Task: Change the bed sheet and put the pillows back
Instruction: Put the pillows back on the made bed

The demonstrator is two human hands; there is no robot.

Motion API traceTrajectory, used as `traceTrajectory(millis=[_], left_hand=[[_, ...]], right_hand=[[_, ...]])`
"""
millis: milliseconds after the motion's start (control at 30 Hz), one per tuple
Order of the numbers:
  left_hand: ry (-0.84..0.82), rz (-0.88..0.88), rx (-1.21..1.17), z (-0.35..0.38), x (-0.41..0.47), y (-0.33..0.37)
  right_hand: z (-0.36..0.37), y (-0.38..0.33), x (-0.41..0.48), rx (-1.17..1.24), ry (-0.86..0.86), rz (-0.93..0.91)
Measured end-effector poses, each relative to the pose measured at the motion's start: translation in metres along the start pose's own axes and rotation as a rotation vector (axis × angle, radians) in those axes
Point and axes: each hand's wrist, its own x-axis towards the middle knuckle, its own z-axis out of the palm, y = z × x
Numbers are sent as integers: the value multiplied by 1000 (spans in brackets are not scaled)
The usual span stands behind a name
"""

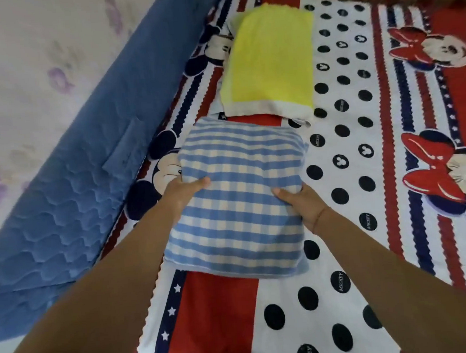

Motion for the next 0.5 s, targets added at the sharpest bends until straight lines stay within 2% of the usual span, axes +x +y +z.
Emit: traceTrajectory(millis=[100, 167, 333, 500], left_hand=[[66, -67, 53, -7, 28, -29], [82, -101, 73, -13, 31, -54], [7, -118, 108, -15, 26, -101], [-83, -101, 201, -17, 34, -112]], right_hand=[[-3, 31, 20, -151, -21, 61], [2, 53, 21, -163, 15, 103], [13, 103, 21, -152, 110, 128], [17, 126, 15, -81, 73, 176]])
